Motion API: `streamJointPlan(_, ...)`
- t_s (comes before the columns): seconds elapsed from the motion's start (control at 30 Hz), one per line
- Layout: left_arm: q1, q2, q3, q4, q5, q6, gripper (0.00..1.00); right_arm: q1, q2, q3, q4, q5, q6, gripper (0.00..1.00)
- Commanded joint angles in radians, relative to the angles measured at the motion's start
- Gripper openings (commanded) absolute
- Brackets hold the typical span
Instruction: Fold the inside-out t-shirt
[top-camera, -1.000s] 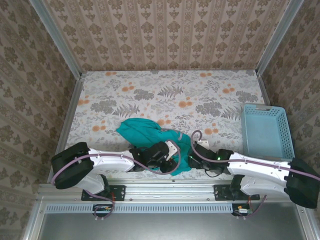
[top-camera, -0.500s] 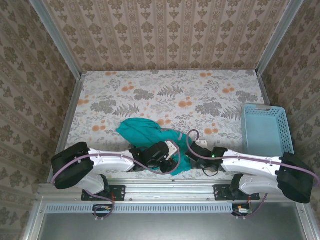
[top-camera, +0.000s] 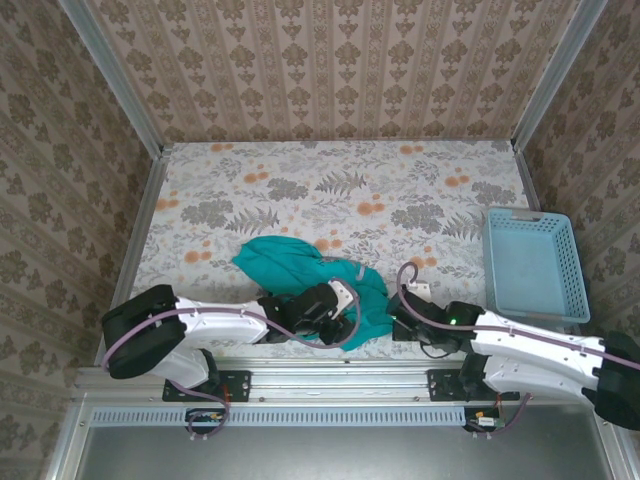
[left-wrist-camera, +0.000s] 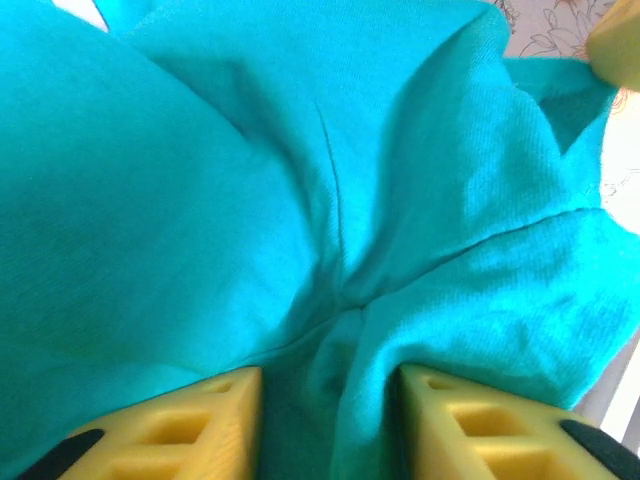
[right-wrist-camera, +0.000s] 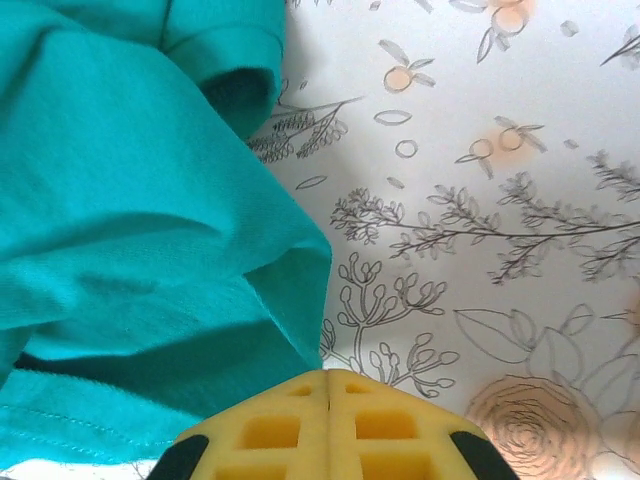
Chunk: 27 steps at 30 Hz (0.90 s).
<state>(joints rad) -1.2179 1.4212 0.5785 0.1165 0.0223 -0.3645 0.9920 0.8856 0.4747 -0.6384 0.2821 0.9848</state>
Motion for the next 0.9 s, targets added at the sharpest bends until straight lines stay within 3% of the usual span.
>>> streamJointPlan(0.0, -0.015, -0.080, 0.051, -0.080, -0.043, 0.038, 0.47, 0.001, -0.076, 0.015, -0.074, 0.056, -0.053, 0.00)
streamJointPlan(0.2, -0.073, -0.161, 0.164, -0.277, -0.143, 0.140, 0.65, 0.002, -0.108, 0.014, -0.005, 0.016, -0.101, 0.00)
streamJointPlan(0.57, -0.120, 0.023, 0.326, -0.362, -0.110, 0.194, 0.67, 0.007, -0.097, 0.024, 0.016, 0.021, -0.106, 0.00)
streamJointPlan(0.63, -0.151, 0.059, 0.356, -0.380, -0.165, 0.207, 0.72, 0.007, -0.100, 0.027, 0.004, 0.032, -0.105, 0.00)
streamJointPlan(0.87, -0.155, 0.117, 0.377, -0.376, -0.203, 0.187, 0.79, 0.007, -0.113, 0.019, 0.011, 0.042, -0.096, 0.00)
